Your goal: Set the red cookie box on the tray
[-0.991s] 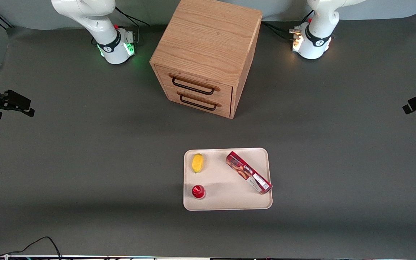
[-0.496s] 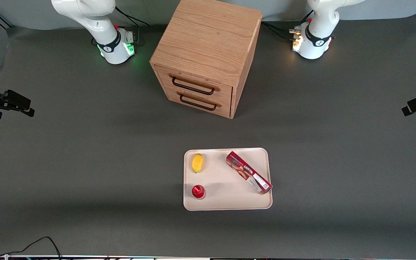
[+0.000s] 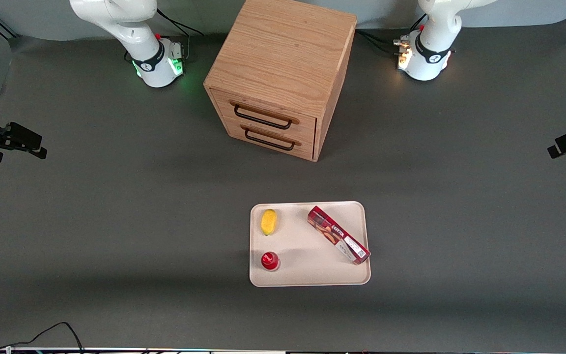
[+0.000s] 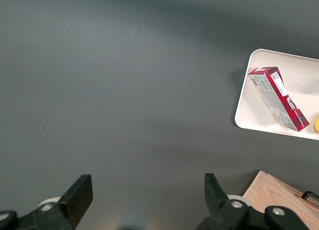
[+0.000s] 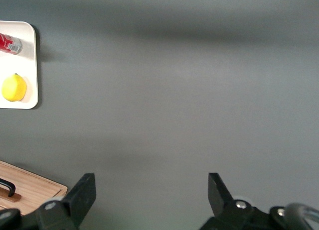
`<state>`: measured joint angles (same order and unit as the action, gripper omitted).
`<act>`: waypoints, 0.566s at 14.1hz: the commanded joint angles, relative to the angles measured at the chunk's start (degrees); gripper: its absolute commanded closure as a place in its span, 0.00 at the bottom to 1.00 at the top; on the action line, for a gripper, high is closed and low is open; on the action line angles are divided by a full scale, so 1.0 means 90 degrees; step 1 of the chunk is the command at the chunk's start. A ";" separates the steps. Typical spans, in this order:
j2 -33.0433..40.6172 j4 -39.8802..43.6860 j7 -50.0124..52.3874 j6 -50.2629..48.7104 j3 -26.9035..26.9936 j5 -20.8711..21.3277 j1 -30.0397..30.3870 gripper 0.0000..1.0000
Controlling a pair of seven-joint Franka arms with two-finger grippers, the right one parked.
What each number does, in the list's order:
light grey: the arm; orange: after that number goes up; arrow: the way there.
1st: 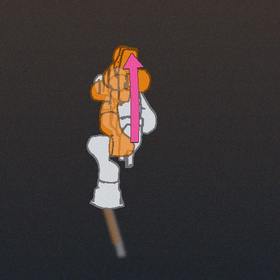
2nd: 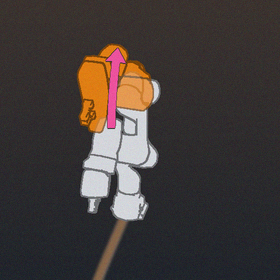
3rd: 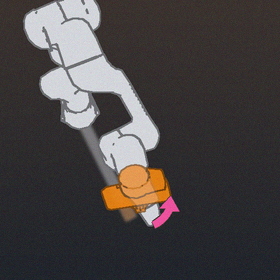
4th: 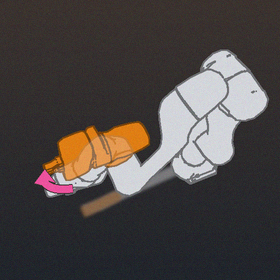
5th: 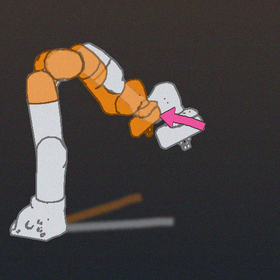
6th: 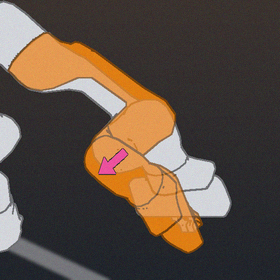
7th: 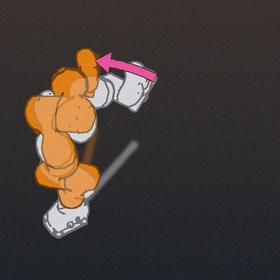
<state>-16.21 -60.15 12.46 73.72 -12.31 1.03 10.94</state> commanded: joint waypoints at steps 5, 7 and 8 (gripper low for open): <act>0.0317 -0.0319 0.0002 0.0305 -0.0058 -0.0105 0.0239 0.00; 0.0346 -0.0387 -0.0027 0.0363 0.0010 -0.0095 0.0064 0.00; 0.0385 -0.0416 -0.0037 0.0393 0.0030 -0.0085 -0.0004 0.00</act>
<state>-15.22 -60.83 12.45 75.52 -12.69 0.61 12.23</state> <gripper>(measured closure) 0.000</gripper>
